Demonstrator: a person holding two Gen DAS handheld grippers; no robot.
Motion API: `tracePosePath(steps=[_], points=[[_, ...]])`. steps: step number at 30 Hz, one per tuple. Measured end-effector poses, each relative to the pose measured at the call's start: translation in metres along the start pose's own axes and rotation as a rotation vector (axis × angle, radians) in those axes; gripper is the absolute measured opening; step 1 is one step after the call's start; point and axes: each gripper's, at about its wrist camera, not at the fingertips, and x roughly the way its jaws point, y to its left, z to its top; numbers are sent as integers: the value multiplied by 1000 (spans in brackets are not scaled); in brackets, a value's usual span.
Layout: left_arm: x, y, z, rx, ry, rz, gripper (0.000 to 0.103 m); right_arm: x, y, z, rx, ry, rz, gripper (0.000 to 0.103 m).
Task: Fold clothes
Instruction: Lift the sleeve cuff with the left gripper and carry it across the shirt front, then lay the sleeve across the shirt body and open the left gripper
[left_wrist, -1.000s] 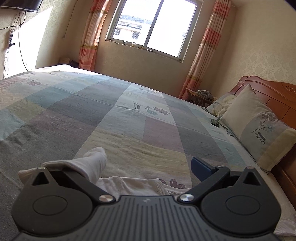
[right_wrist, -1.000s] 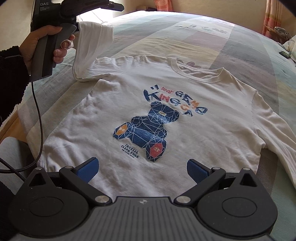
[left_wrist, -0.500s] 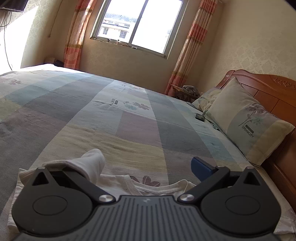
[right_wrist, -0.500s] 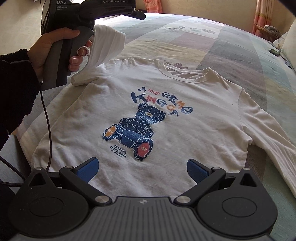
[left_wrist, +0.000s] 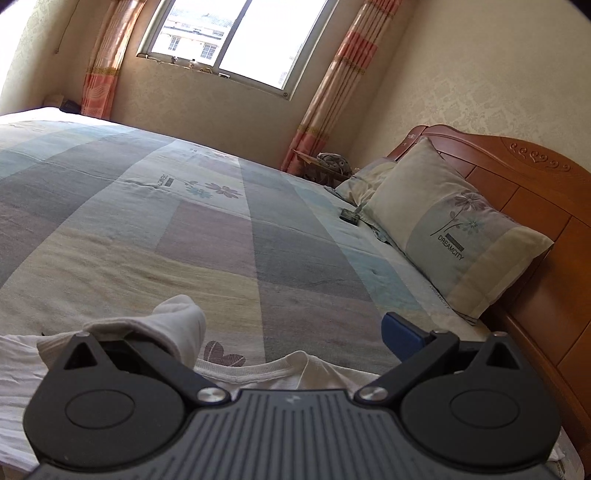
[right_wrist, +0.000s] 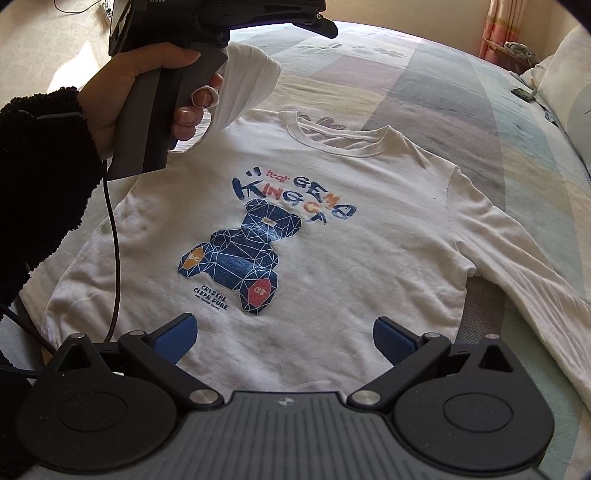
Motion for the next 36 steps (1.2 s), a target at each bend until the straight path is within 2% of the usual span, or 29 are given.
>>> tracePosePath(steps=[11, 22, 36], points=[[23, -29, -4, 73, 53, -66, 102, 4, -3, -2, 18, 16, -5, 103], [41, -48, -30, 122, 138, -124, 102, 6, -7, -8, 51, 38, -18, 103], [56, -66, -53, 178, 211, -156, 102, 9, -15, -18, 83, 65, -38, 103]])
